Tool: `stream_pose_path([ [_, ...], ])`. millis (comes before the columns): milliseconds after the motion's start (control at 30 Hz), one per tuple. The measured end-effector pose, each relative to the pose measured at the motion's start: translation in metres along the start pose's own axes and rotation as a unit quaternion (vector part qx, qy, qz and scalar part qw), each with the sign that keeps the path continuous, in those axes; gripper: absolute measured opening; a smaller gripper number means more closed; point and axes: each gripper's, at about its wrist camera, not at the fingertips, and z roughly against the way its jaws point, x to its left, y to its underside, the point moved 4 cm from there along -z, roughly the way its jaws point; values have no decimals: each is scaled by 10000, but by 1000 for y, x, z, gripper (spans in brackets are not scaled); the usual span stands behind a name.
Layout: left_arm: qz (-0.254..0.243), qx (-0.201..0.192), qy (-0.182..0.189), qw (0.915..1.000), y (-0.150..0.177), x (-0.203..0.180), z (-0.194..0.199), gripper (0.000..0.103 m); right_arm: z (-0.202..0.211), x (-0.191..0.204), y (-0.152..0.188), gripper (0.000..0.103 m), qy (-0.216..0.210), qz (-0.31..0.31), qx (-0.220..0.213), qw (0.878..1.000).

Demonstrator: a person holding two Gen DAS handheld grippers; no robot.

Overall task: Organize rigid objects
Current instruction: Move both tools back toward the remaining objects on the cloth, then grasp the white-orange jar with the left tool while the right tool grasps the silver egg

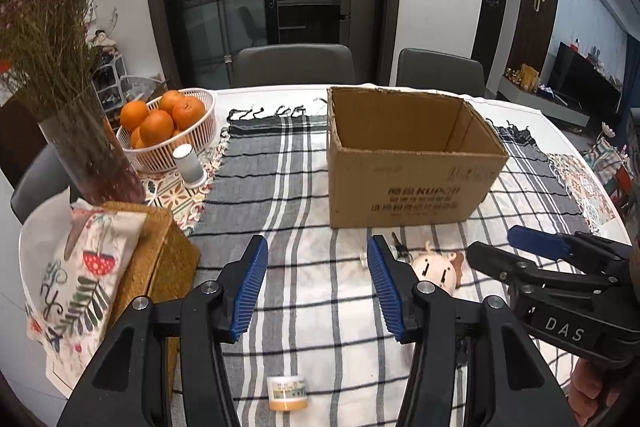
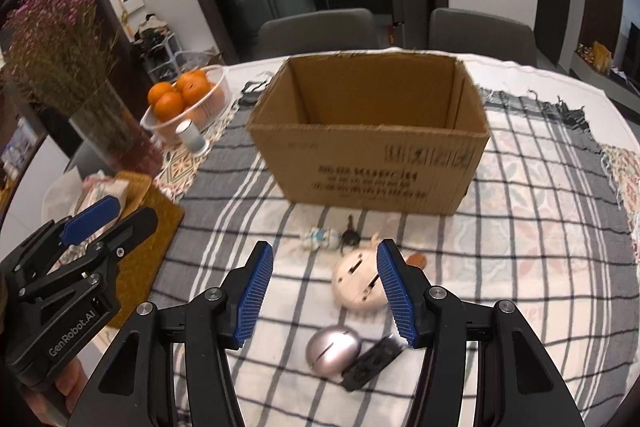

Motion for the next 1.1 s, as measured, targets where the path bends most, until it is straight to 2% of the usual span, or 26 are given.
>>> stream_pose_path([
  [233,13,258,-2,9997,23,4,-2,51,-7,7,21,59,-60,130,279,9995],
  [567,55,927,104,9956,56,13,-19,51,-37,15,51,59,-109,327,1214,9920],
  [833,204,1661,281,9855,80,23,-39,51,-63,21,66,59,-146,468,2012,9783],
  [1100,252,2377,394,9702,107,25,-64,51,-84,15,78,59,70,489,2345,9709],
])
